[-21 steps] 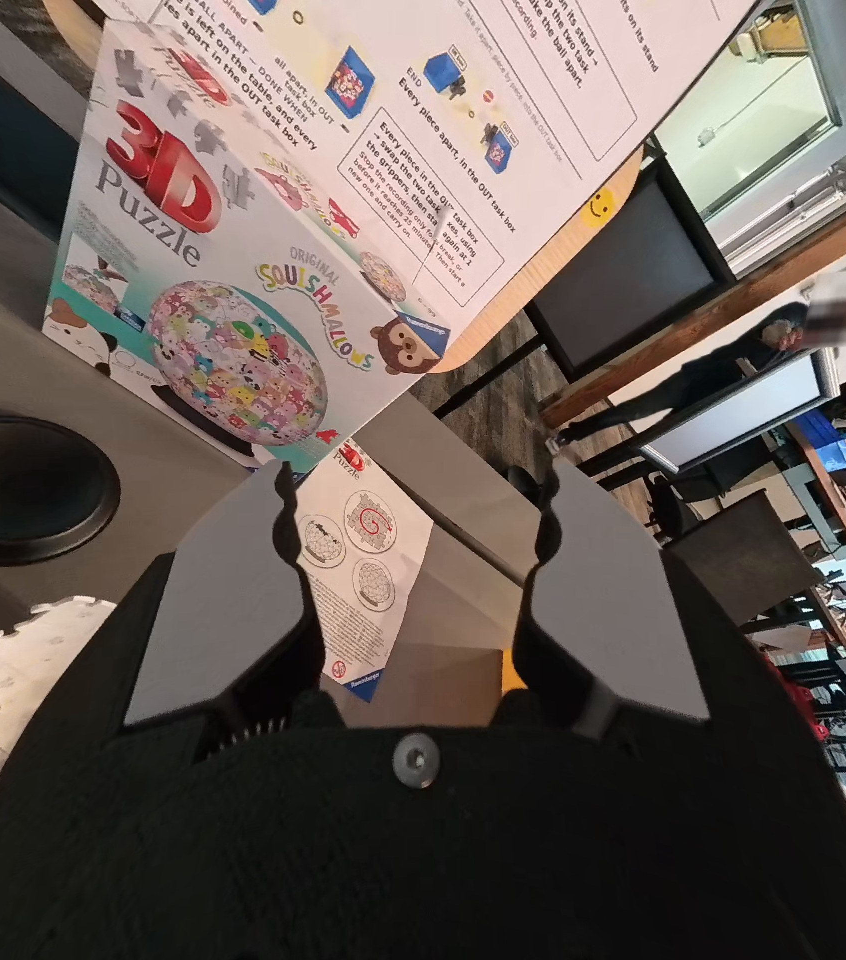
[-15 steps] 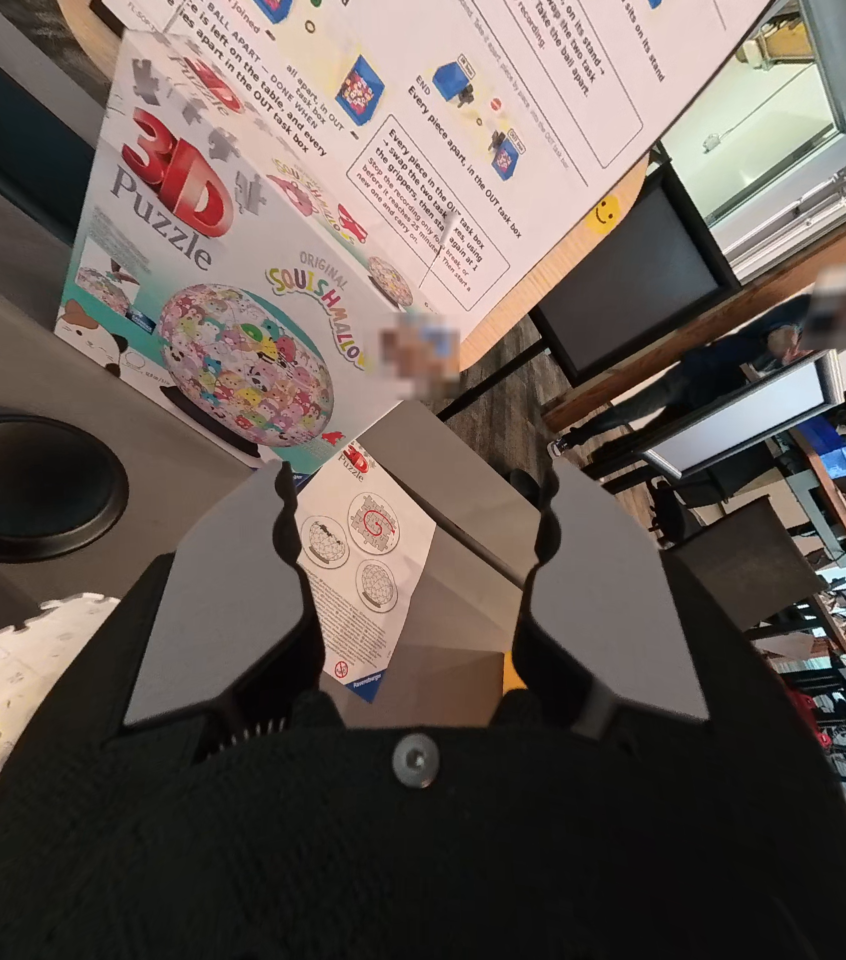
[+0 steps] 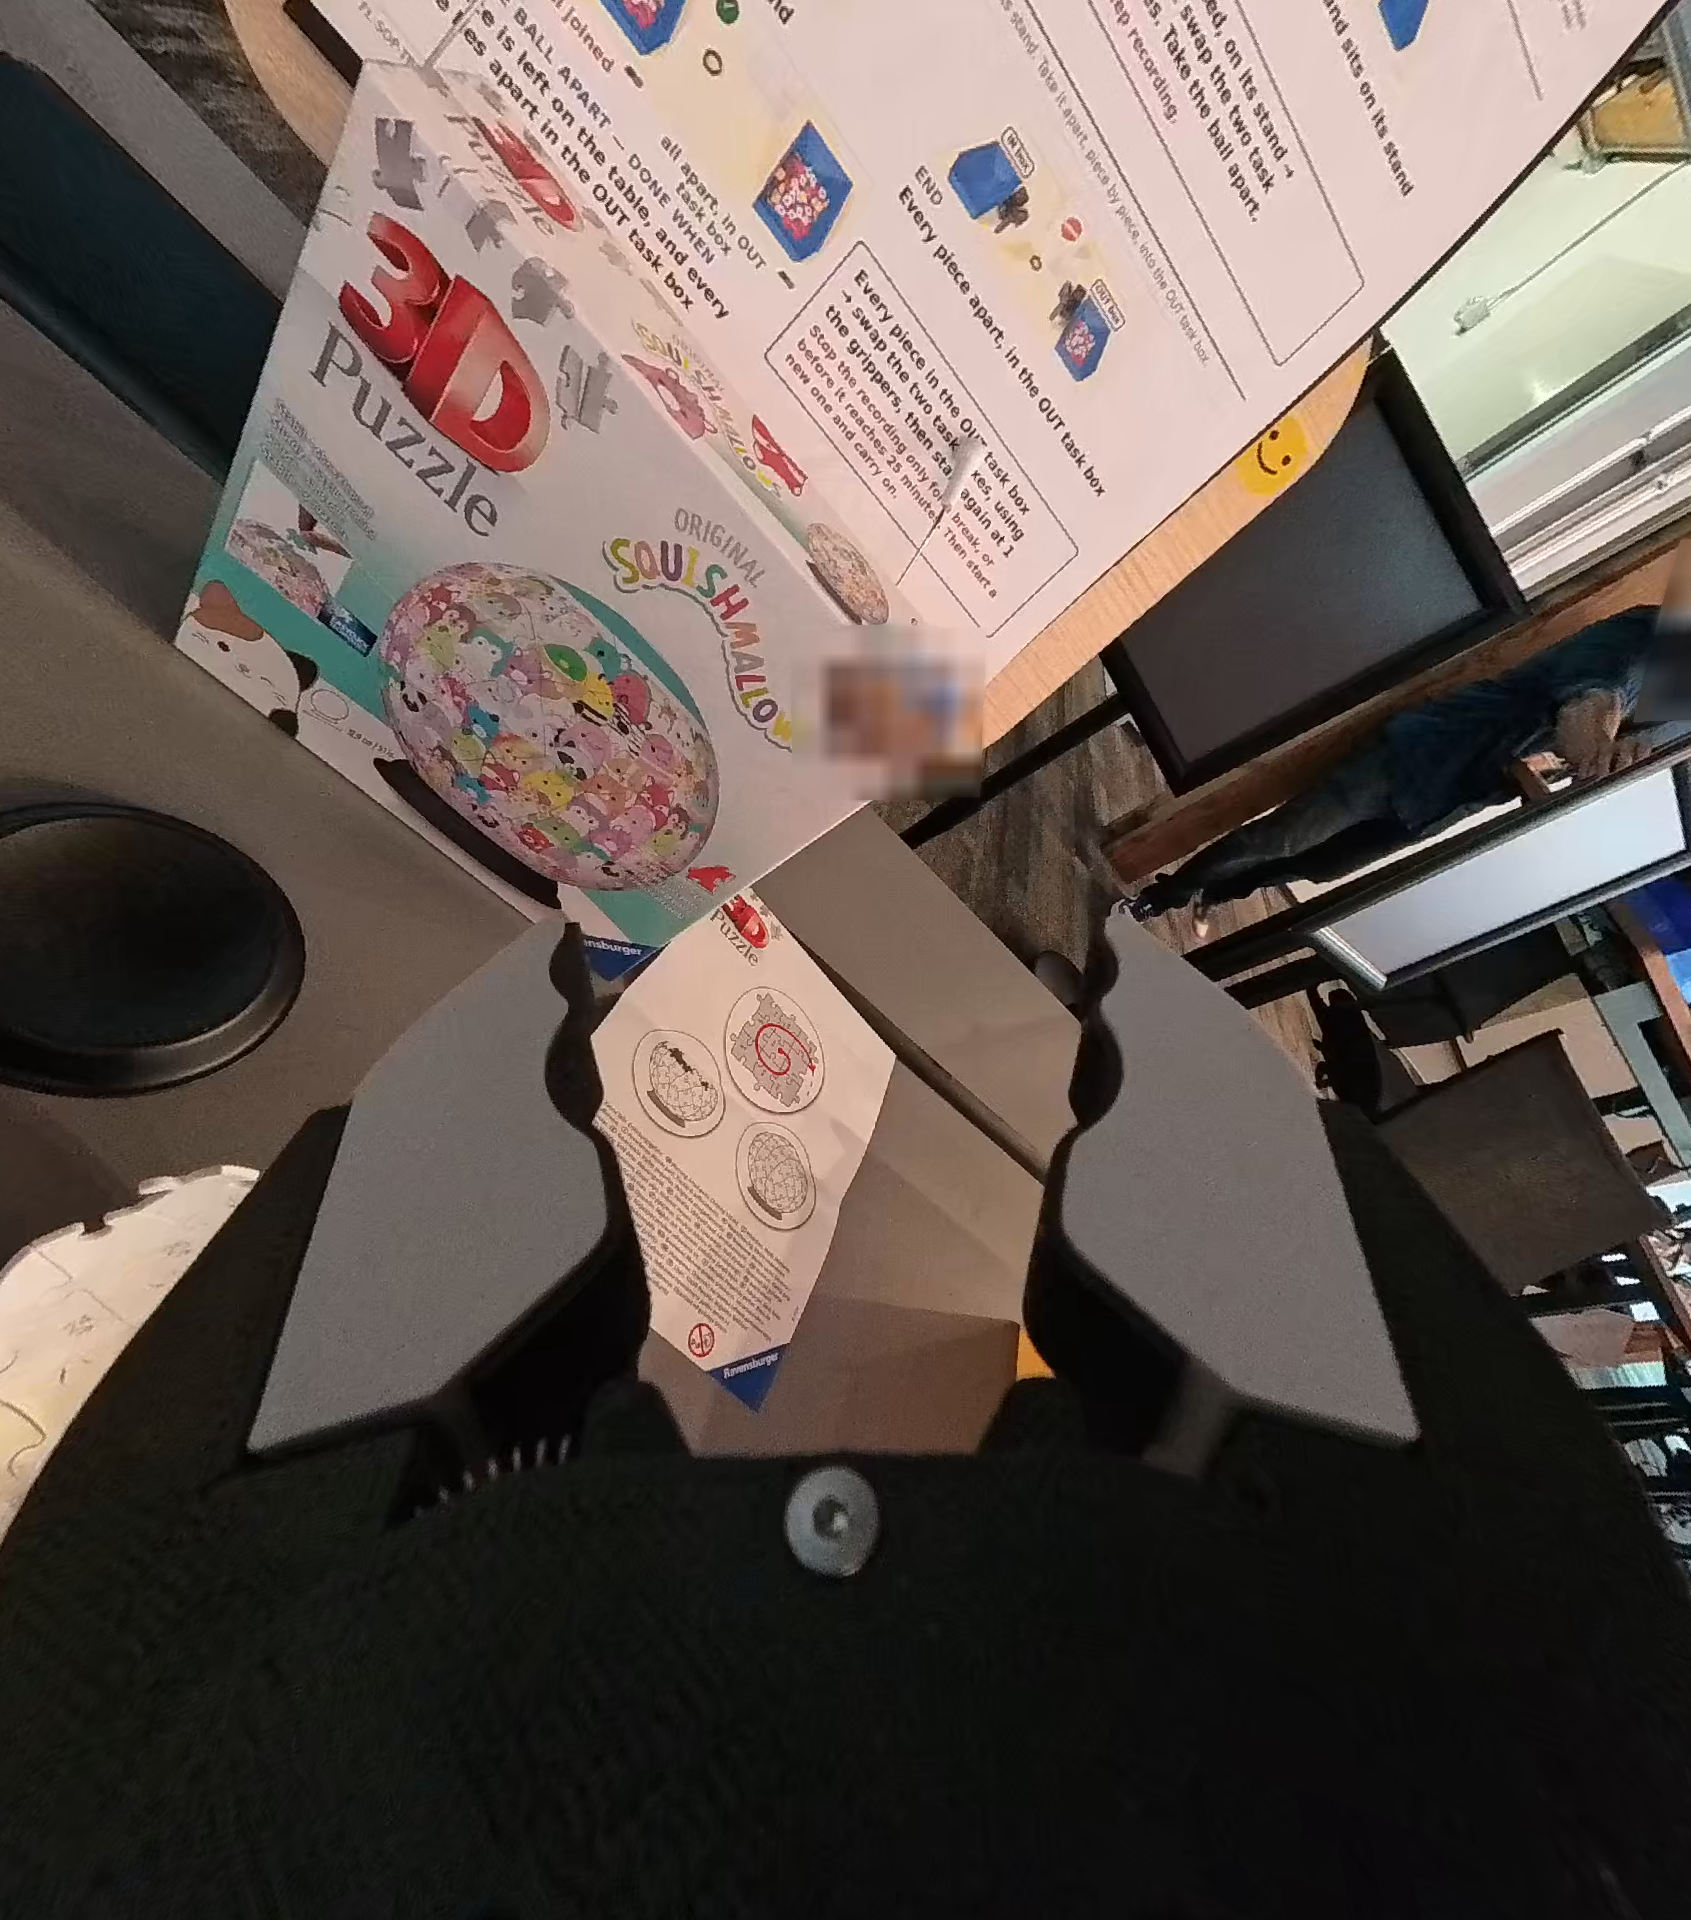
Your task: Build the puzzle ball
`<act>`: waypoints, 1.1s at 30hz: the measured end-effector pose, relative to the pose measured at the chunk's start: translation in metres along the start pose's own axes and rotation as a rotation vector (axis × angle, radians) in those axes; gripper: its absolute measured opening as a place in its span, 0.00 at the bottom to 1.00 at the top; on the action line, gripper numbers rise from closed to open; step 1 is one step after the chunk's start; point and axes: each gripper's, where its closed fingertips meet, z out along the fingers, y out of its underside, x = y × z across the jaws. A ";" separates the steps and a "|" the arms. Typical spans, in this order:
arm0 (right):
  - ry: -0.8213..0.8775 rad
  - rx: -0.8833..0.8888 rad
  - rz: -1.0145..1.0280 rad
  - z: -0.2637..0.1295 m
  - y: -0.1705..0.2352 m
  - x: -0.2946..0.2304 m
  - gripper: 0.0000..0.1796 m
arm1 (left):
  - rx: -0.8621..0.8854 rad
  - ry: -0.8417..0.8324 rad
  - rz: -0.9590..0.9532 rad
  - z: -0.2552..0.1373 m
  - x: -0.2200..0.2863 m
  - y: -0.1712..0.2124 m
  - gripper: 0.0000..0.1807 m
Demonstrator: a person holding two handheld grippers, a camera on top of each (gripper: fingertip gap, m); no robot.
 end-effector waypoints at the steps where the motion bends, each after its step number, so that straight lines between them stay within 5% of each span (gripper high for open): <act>1: 0.000 0.001 0.000 0.000 0.000 0.000 0.51 | 0.001 -0.007 0.008 -0.001 -0.002 -0.001 0.64; 10: 0.085 0.084 0.113 0.003 0.008 0.043 0.51 | -0.013 -0.263 -0.043 -0.042 -0.087 -0.003 0.63; 16: 0.142 0.098 0.230 0.012 0.035 0.079 0.51 | -0.348 -0.413 -0.256 -0.073 -0.151 0.104 0.53; 21: 0.170 0.146 0.305 0.014 0.044 0.094 0.51 | -0.624 -0.382 -0.396 -0.082 -0.144 0.196 0.33; 26: 0.188 0.266 0.404 0.000 0.034 0.104 0.45 | -0.678 -0.299 -0.433 -0.069 -0.121 0.210 0.19; 33: 0.111 0.302 0.501 -0.006 0.017 0.090 0.42 | -0.737 -0.352 -0.417 -0.058 -0.109 0.224 0.12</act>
